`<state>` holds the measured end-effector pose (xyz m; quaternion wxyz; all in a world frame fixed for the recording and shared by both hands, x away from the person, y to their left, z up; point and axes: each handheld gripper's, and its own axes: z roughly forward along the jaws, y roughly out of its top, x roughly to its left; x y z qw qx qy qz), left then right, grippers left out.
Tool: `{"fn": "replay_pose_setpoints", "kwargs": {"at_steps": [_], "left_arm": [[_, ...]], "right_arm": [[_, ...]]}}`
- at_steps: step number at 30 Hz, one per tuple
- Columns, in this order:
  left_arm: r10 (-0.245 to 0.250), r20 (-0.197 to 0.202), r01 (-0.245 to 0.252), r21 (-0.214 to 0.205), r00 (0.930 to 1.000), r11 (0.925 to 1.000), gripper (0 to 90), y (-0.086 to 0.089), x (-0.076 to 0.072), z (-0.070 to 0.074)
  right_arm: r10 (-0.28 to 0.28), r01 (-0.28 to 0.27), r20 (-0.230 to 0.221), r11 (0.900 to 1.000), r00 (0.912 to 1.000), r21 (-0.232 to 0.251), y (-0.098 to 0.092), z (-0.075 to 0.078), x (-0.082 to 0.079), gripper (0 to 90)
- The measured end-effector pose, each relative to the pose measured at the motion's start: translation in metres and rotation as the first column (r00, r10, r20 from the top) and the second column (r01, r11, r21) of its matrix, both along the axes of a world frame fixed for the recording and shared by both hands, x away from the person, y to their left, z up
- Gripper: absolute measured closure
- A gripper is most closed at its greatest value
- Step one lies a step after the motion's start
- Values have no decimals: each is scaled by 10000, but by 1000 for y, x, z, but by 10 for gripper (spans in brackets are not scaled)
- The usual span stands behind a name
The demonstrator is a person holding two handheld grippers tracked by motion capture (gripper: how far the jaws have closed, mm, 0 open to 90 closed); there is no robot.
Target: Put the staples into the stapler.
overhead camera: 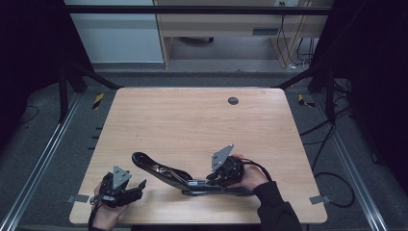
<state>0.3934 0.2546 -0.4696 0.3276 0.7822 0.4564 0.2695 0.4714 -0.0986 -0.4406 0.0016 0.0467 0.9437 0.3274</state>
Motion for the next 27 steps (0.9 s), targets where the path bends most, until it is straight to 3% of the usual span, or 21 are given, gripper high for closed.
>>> {"fn": "replay_pose_setpoints", "kwargs": {"at_steps": [4, 9, 12, 16, 20, 21, 22, 27], "left_arm": [[7, -14, -7, -19, 10000, 10000, 295, 0, 0, 0], [13, 0, -13, -78, 10000, 10000, 295, 0, 0, 1], [6, 22, -6, -83, 10000, 10000, 295, 0, -1, 1], [-12, 72, 13, -104, 10000, 9999, 294, 0, -2, 2], [-36, 116, 37, -89, 9999, 10000, 294, 0, -3, 3], [-39, 125, 40, -99, 9999, 9999, 294, 0, -3, 3], [-25, 121, 27, -121, 9999, 9999, 294, 0, -3, 3], [-14, 202, 18, -160, 9998, 9999, 294, 0, -3, 4]], "right_arm": [[-214, 213, 21, 9997, 9998, 126, -3, 2, 0, 739], [-917, 915, 21, 9949, 9958, 419, -8, 7, -1, 699], [-1830, 1822, 53, 9811, 9831, 655, -12, 9, -4, 673], [-3047, 2997, 364, 9484, 9517, 1031, -20, 11, -6, 630], [-3913, 3804, 573, 9138, 9185, 1422, -29, 13, -9, 607], [-4001, 3880, 613, 9096, 9144, 1486, -31, 13, -10, 598], [-4269, 4119, 787, 8978, 9009, 1558, -34, 13, -12, 586], [-5074, 4874, 941, 8554, 8566, 1752, -44, 13, -16, 576]]}}
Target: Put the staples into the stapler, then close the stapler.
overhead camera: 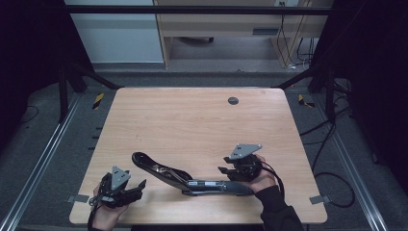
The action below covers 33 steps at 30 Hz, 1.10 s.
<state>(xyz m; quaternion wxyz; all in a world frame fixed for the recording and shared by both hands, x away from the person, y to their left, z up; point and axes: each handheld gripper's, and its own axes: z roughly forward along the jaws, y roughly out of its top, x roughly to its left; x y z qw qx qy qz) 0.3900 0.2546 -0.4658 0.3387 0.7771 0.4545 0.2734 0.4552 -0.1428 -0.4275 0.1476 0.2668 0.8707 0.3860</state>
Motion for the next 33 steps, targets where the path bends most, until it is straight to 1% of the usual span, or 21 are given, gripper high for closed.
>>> {"fn": "replay_pose_setpoints", "kwargs": {"at_steps": [1, 3, 7, 10, 13, 15, 19, 21, 22, 24, 25, 27, 29, 30, 31, 32, 33], "left_arm": [[1, 6, -1, -6, 10000, 10000, 294, 0, 0, 0], [15, 6, -15, -29, 10000, 10000, 294, 0, 0, 1], [37, 58, -36, -110, 10000, 9999, 294, 1, -1, 2], [42, 116, -39, -260, 9999, 9997, 294, 2, -2, 3], [26, 172, -19, -444, 9998, 9990, 295, 3, -3, 4], [16, 228, -5, -505, 9997, 9987, 295, 4, -4, 5], [4, 410, 26, -743, 9992, 9972, 295, 5, -6, 8], [-4, 554, 50, -832, 9985, 9965, 295, 5, -7, 9], [-7, 632, 60, -846, 9980, 9964, 295, 5, -8, 10], [-16, 740, 86, -945, 9973, 9955, 294, 5, -10, 12], [-20, 786, 97, -976, 9969, 9952, 293, 4, -10, 13], [-25, 782, 115, -1142, 9969, 9934, 291, 4, -11, 14], [-37, 798, 138, -1263, 9968, 9919, 290, 3, -12, 15], [-44, 838, 153, -1305, 9965, 9913, 288, 3, -13, 17], [-60, 904, 182, -1346, 9959, 9907, 287, 4, -13, 18], [-69, 892, 200, -1465, 9960, 9890, 285, 4, -14, 19], [-116, 925, 253, -1482, 9956, 9886, 285, 4, -15, 20]], "right_arm": [[-142, 141, 107, 9999, 9998, 69, -2, 1, -1, 569], [-362, 349, 340, 9987, 9988, 362, -6, 0, -5, 561], [-846, 829, 459, 9958, 9954, 379, -16, -1, -9, 521], [-1163, 1146, 498, 9928, 9920, 354, -24, -1, -12, 523], [-1485, 1451, 499, 9872, 9876, 663, -32, -4, -16, 523], [-1708, 1681, 455, 9842, 9843, 562, -38, -6, -18, 526], [-2310, 2282, 433, 9717, 9720, 614, -52, -13, -23, 528], [-2643, 2617, 378, 9631, 9637, 626, -57, -15, -25, 528], [-2917, 2892, 321, 9550, 9560, 660, -59, -17, -27, 528], [-3051, 3028, 252, 9505, 9520, 691, -63, -21, -29, 529], [-3120, 3103, 211, 9486, 9498, 615, -64, -22, -31, 529], [-3196, 3184, 128, 9461, 9475, 587, -67, -26, -33, 528], [-3366, 3357, 58, 9401, 9416, 597, -69, -28, -36, 527], [-3366, 3358, 46, 9401, 9416, 593, -70, -29, -36, 529], [-3401, 3399, -64, 9387, 9404, 578, -71, -30, -37, 529], [-3426, 3425, -91, 9376, 9394, 597, -73, -31, -38, 529], [-3453, 3454, -128, 9368, 9384, 555, -74, -31, -39, 540]]}}
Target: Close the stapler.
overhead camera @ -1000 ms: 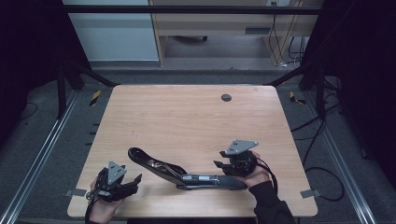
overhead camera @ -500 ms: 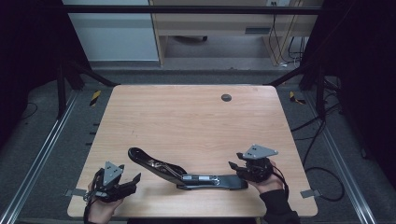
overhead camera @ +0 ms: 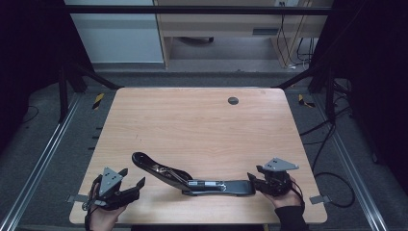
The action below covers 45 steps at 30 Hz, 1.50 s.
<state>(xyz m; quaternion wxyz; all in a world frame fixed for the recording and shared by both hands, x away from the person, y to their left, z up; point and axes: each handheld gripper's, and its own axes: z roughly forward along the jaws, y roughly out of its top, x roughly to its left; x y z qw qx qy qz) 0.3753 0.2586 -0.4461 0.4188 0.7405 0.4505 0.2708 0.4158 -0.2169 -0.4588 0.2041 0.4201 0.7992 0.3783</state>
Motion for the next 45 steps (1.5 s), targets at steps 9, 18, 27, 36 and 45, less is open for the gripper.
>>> {"fn": "replay_pose_setpoints", "kwargs": {"at_steps": [9, 18, 27, 36, 45], "left_arm": [[-248, 291, 254, -221, 9993, 9994, 282, -7, -8, 8], [-569, 610, 602, -544, 9965, 9967, 278, -16, -16, 20], [-714, 837, 766, -605, 9939, 9952, 262, -26, -20, 30], [-705, 981, 780, -751, 9927, 9941, 262, -27, -21, 35], [-774, 1128, 878, -906, 9906, 9920, 265, -30, -20, 42]], "right_arm": [[-16, 18, -169, 9999, 9999, 132, -8, -6, -12, 614], [280, -271, -621, 9995, 9977, 155, -6, -9, -14, 768], [610, -596, -688, 9980, 9958, 218, -3, -12, -13, 854], [630, -628, -546, 9980, 9965, 68, -1, -12, -13, 849], [829, -836, -756, 9965, 9937, -62, 5, -15, -13, 900]]}}
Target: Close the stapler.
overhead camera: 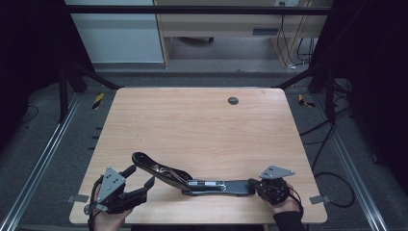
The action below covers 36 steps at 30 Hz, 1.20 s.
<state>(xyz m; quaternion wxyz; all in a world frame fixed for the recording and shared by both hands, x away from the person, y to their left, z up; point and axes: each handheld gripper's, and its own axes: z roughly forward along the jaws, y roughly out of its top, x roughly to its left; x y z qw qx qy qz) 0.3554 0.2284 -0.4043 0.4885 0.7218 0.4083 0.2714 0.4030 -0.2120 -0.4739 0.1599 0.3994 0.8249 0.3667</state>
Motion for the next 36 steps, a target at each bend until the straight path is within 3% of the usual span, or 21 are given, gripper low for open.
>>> {"fn": "replay_pose_setpoints", "kwargs": {"at_steps": [11, 17, 30, 36], "left_arm": [[87, 141, -83, -275, 9999, 9996, 292, -6, 9, 9], [90, 104, -86, -388, 9999, 9992, 328, -7, 14, 11], [20, 219, -2, -790, 9998, 9969, 502, -6, 16, 18], [120, 111, -111, -810, 9999, 9966, 519, -7, 16, 19]], "right_arm": [[378, -381, -189, 9992, 9991, -142, 12, -7, -2, 900], [274, -278, -326, 9996, 9991, -105, 10, -7, -2, 900], [204, -214, -397, 9994, 9990, -257, 9, -9, -1, 900], [209, -224, -501, 9993, 9985, -305, 9, -10, -1, 900]]}}
